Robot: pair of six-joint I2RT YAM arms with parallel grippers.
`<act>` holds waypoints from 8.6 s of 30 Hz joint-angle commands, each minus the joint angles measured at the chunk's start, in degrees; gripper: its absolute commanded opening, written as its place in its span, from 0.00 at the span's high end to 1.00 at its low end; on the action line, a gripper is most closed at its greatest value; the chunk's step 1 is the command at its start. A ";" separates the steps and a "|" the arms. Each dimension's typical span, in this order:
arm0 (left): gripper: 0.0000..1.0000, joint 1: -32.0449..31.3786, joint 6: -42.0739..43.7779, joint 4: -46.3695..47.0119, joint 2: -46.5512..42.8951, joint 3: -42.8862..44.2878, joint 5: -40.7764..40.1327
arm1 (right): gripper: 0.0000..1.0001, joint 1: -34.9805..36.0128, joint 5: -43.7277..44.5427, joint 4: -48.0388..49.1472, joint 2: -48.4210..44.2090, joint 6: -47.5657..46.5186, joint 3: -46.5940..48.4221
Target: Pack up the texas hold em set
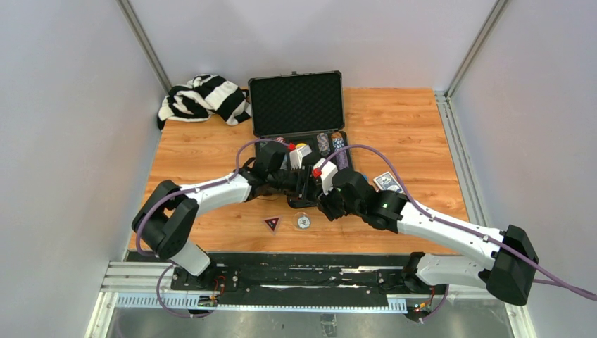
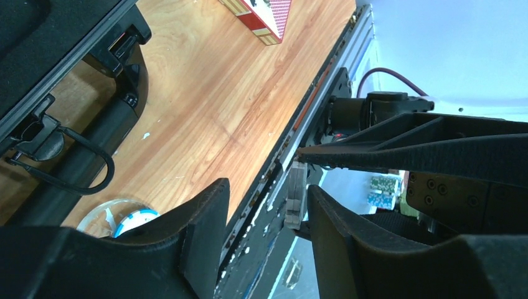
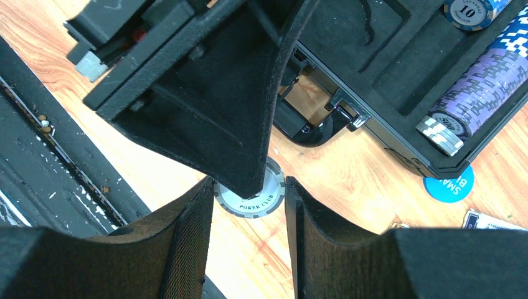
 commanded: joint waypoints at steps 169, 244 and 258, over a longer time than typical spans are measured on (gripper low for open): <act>0.00 6.07 19.01 0.12 -25.16 -16.64 -55.67 | 0.18 6.29 0.85 -1.23 29.59 13.32 10.97; 0.01 6.07 19.30 0.17 -23.21 -16.06 -53.34 | 0.59 7.05 2.21 -2.47 30.49 11.95 9.96; 0.02 6.07 19.33 0.01 -23.11 -15.97 -53.31 | 0.33 7.32 3.18 -2.54 29.25 11.16 12.05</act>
